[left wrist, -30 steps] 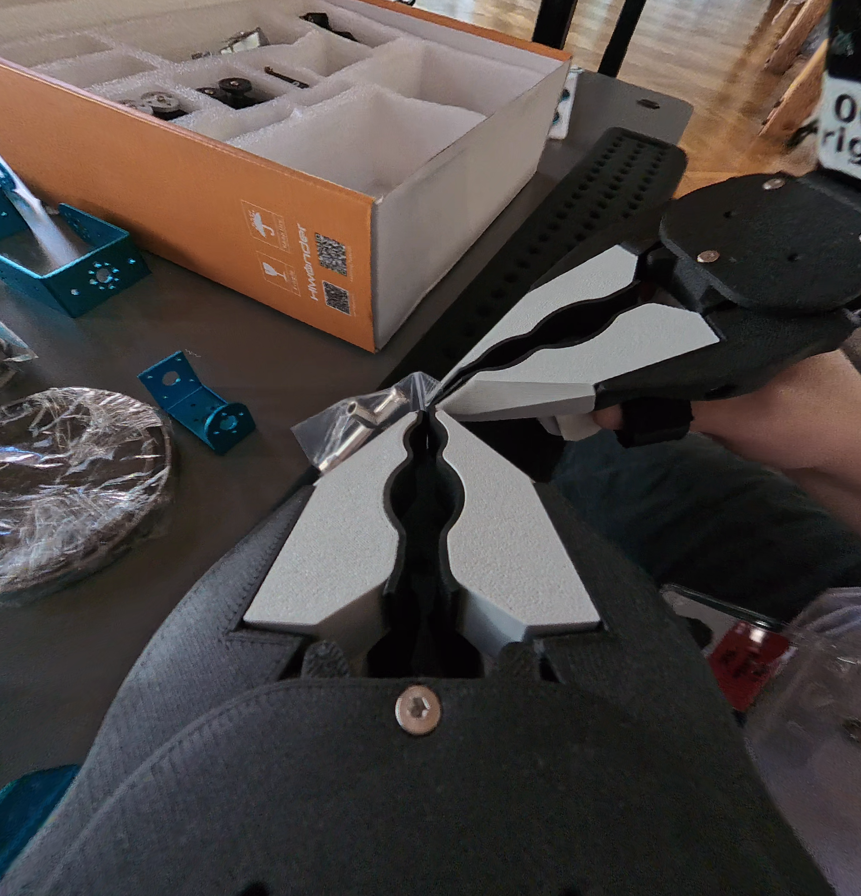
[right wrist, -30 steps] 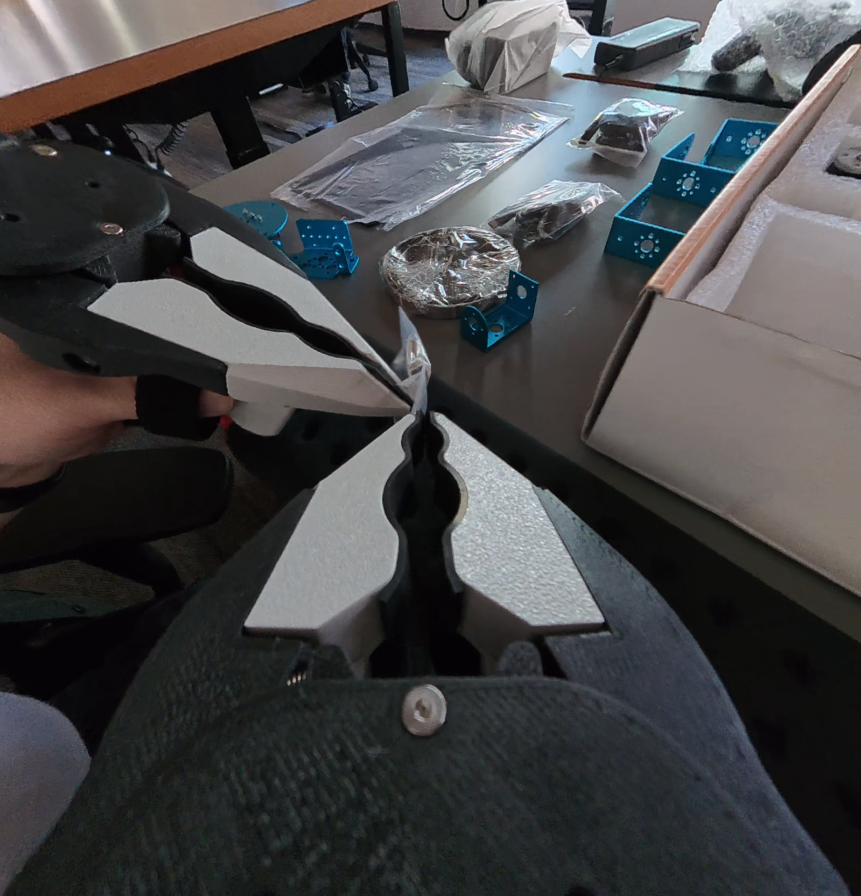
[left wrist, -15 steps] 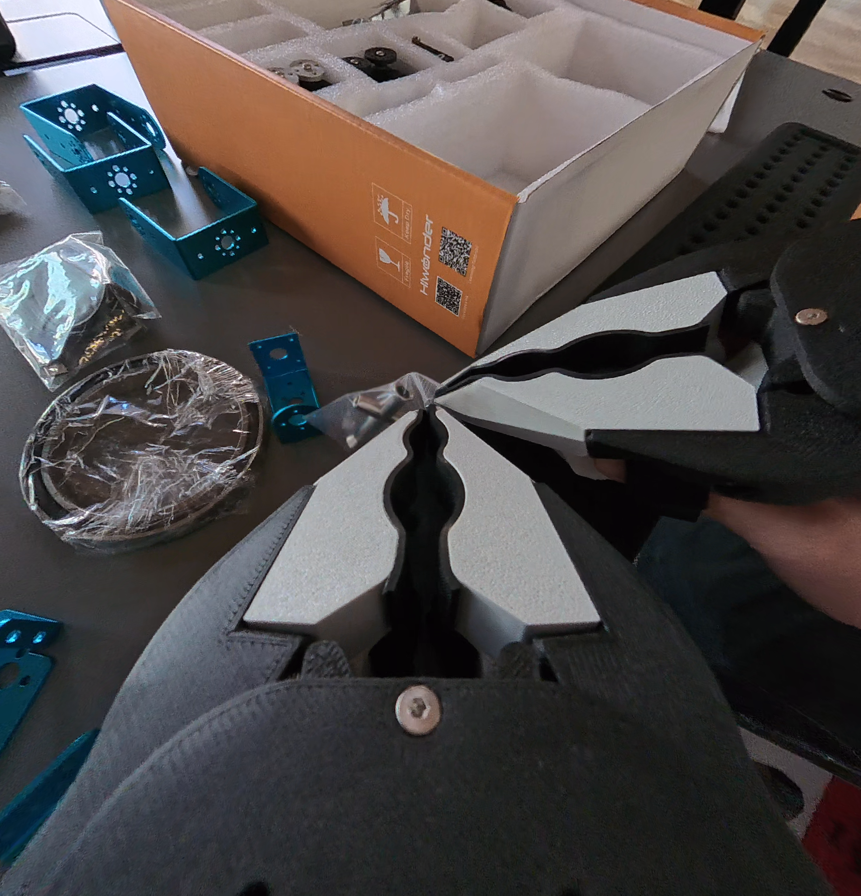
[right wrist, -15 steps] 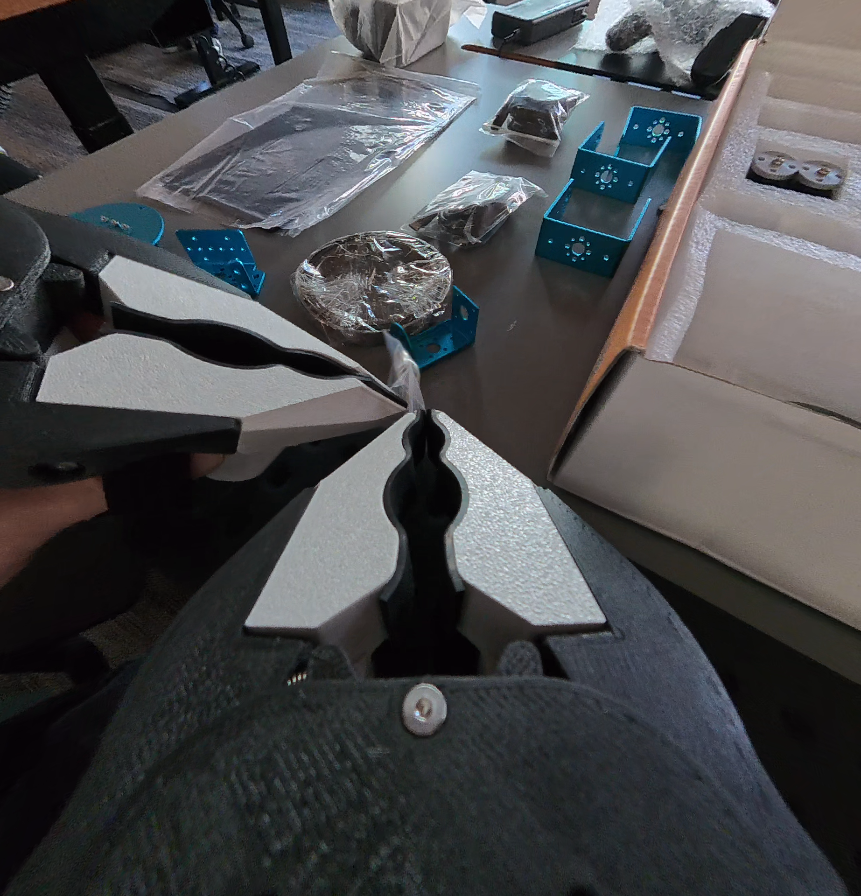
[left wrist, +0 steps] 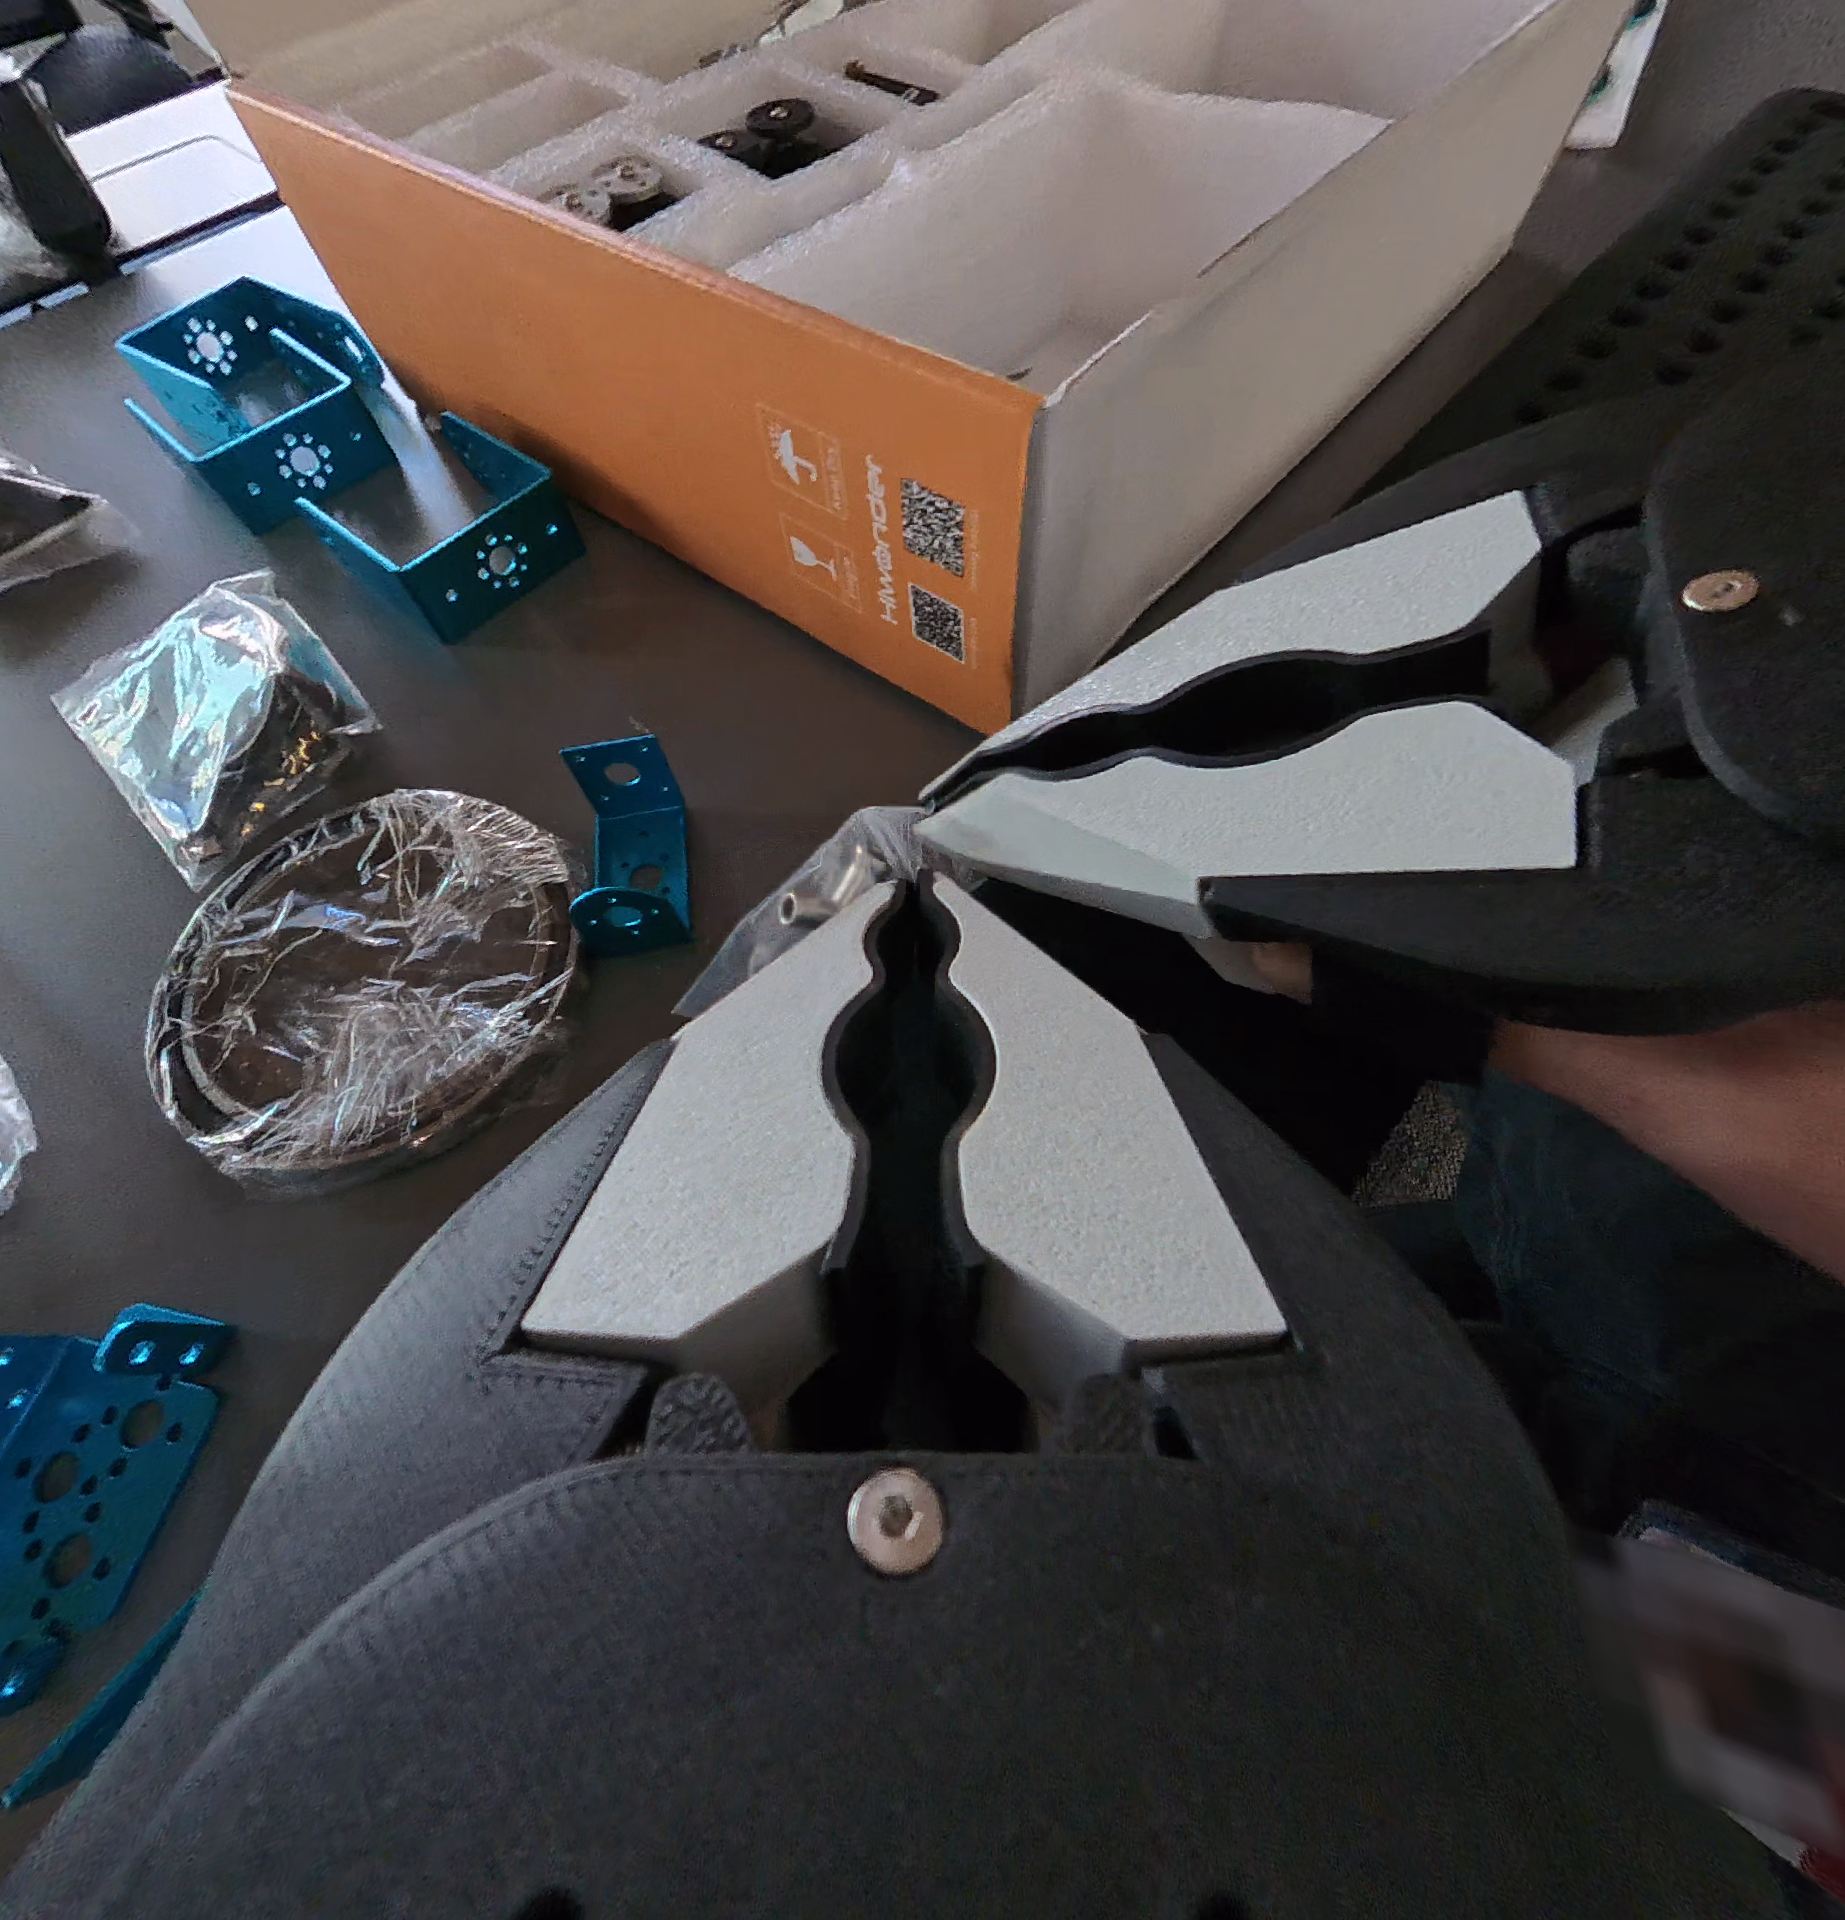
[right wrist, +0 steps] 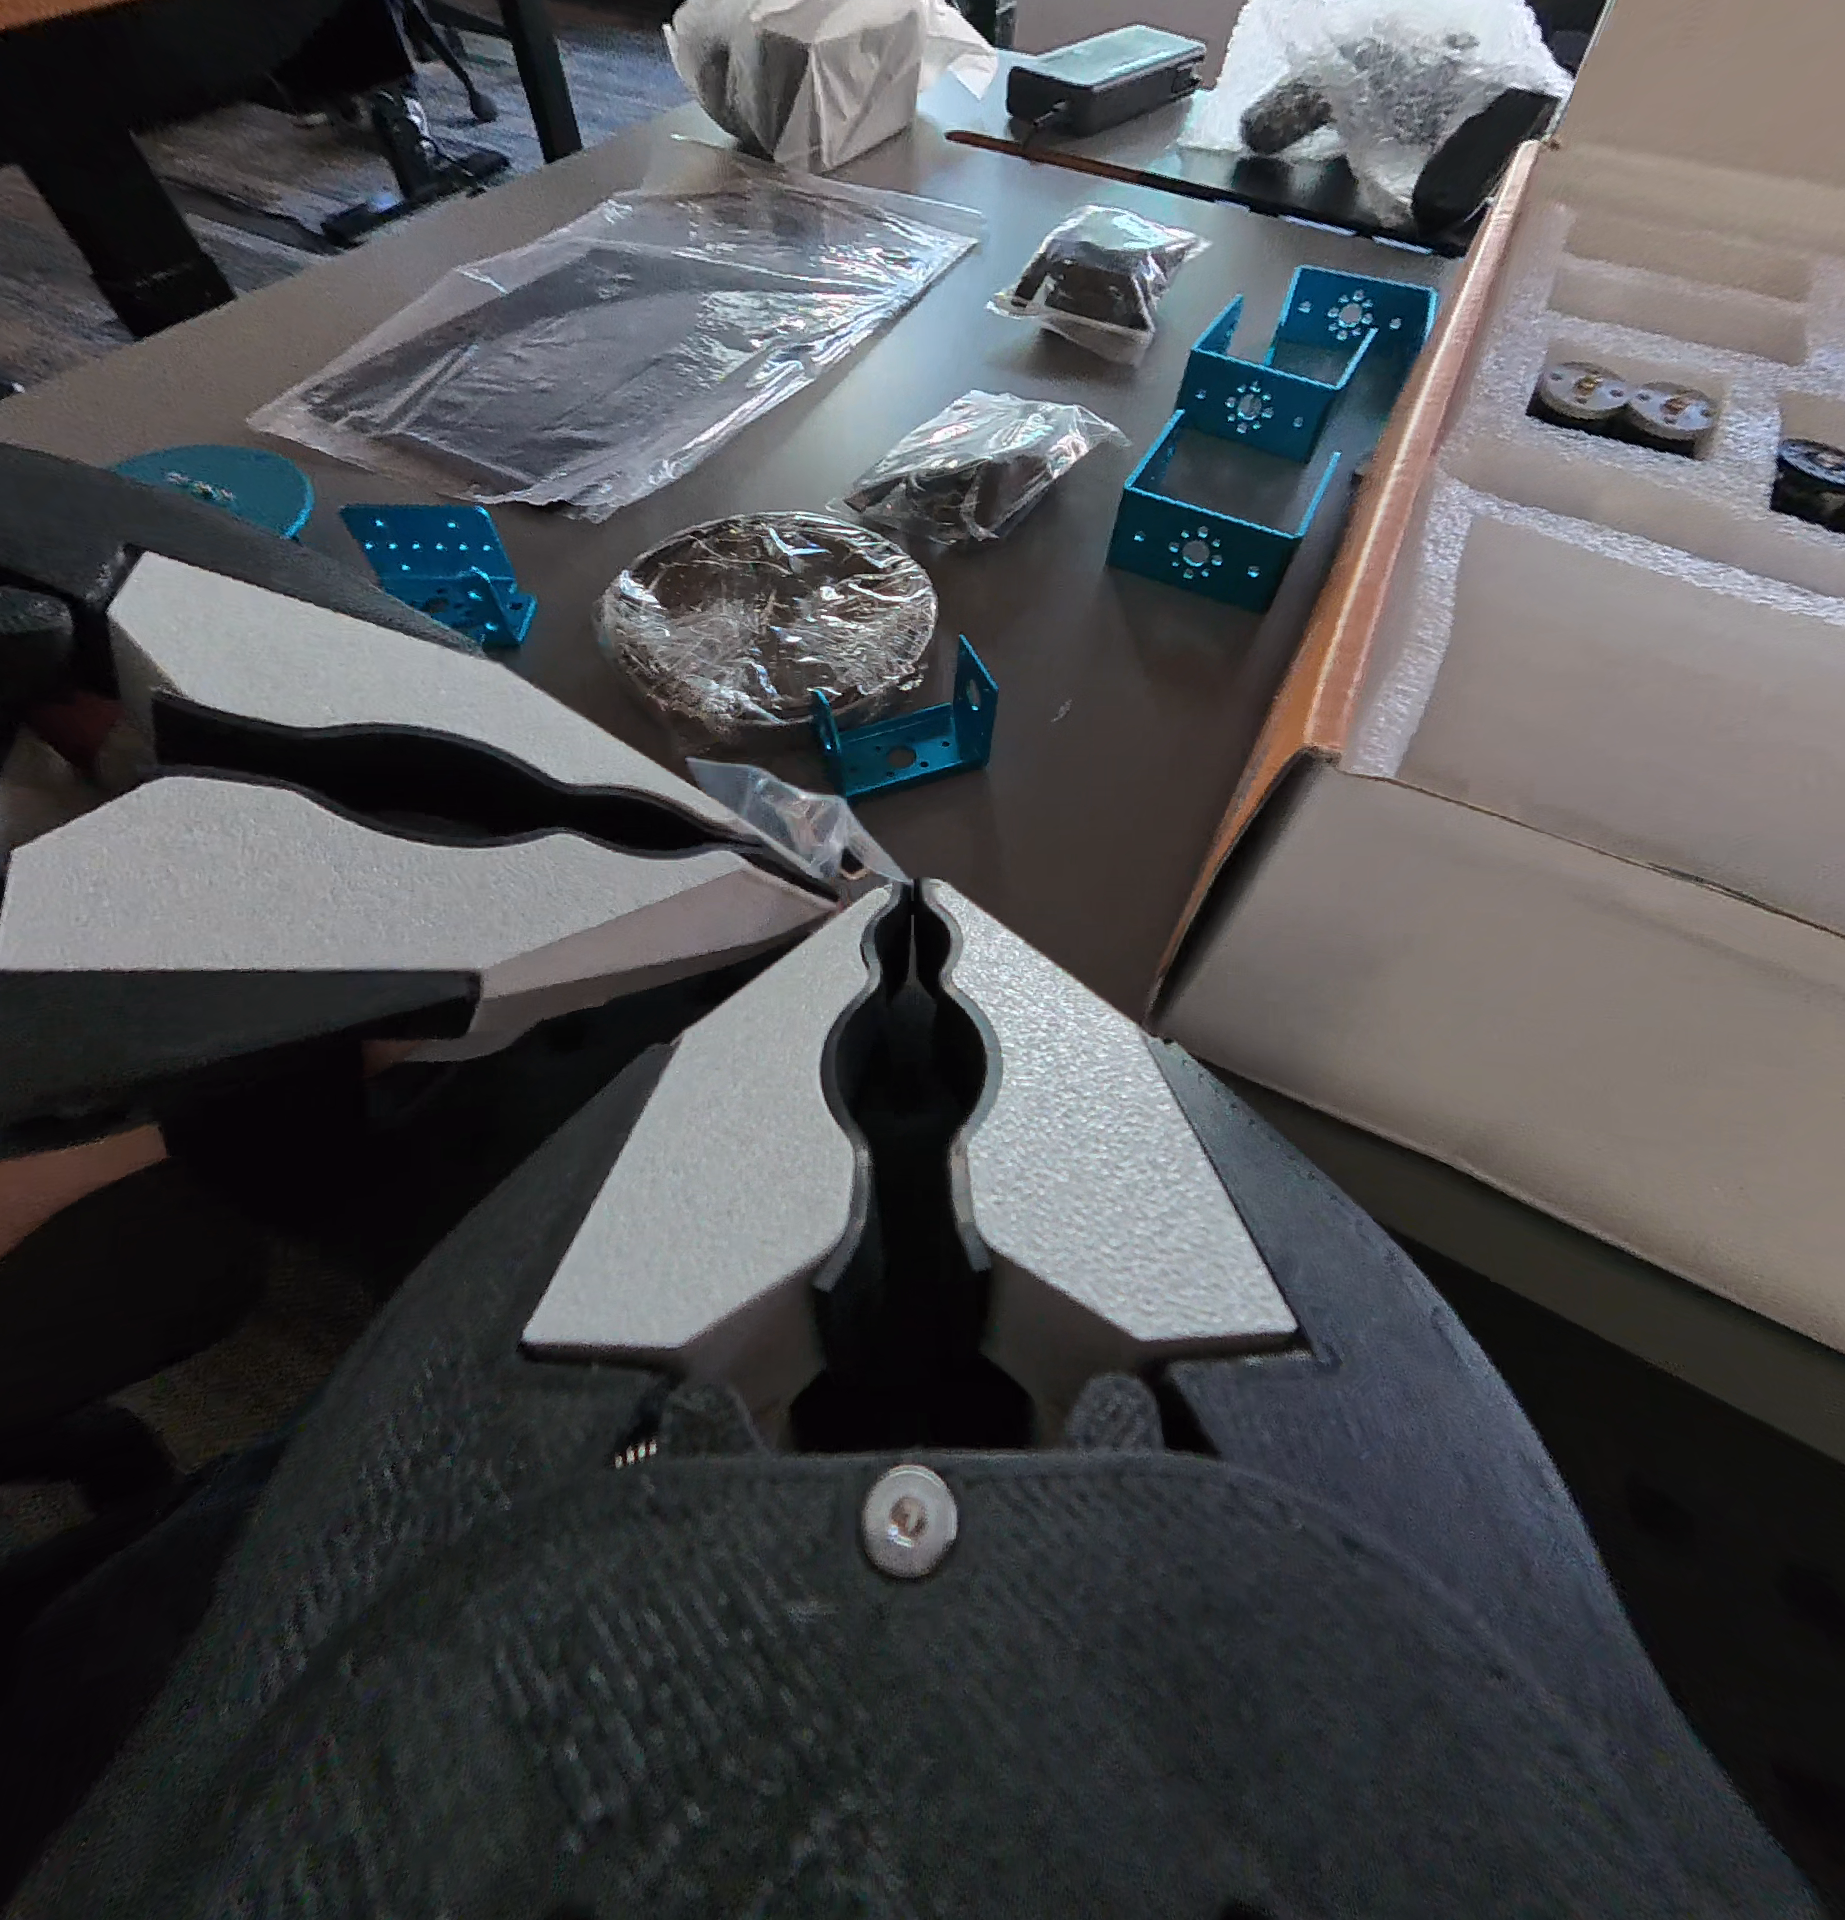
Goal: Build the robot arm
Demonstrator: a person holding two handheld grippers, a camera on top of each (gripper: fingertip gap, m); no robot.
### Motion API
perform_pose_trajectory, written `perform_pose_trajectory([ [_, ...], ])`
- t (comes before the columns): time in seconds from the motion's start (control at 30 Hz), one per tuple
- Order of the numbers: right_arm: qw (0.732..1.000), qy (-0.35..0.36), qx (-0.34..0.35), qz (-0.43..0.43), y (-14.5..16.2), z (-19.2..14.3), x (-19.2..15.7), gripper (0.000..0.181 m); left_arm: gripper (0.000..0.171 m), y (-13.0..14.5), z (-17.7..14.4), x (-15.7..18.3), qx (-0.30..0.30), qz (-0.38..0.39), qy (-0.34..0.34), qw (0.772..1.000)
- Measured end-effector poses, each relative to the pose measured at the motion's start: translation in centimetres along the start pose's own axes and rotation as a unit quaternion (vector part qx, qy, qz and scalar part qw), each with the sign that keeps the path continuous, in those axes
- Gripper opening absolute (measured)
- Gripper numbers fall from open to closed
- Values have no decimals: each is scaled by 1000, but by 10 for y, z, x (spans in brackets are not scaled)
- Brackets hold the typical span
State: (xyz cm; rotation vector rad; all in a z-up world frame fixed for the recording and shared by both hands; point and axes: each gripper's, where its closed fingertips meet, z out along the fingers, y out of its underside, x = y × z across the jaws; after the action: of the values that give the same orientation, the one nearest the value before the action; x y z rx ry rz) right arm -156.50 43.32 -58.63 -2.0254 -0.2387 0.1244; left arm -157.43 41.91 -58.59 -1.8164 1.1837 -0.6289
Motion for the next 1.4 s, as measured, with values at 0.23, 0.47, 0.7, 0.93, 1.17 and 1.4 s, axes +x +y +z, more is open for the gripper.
perform_pose_trajectory([
  [0.23,998,-49,1,-40,-1,-7,-10,0,0,-1,-10,9,12,51,44,998],
  [0.47,989,-39,47,-137,-20,-27,-8,0,29,1,-46,2,55,57,119,990],
  [0.7,973,-172,116,-105,-62,-50,-38,0,39,-15,-73,-25,140,18,199,970],
  [0.93,966,-221,122,-59,-73,-55,-42,0,31,-27,-83,-29,193,11,248,949],
  [1.17,967,-218,109,-79,-74,-49,-54,0,4,-36,-88,-26,205,21,308,929],
  [1.4,971,-225,79,-13,-62,-35,-41,0,0,-32,-78,-27,133,28,300,944],
])
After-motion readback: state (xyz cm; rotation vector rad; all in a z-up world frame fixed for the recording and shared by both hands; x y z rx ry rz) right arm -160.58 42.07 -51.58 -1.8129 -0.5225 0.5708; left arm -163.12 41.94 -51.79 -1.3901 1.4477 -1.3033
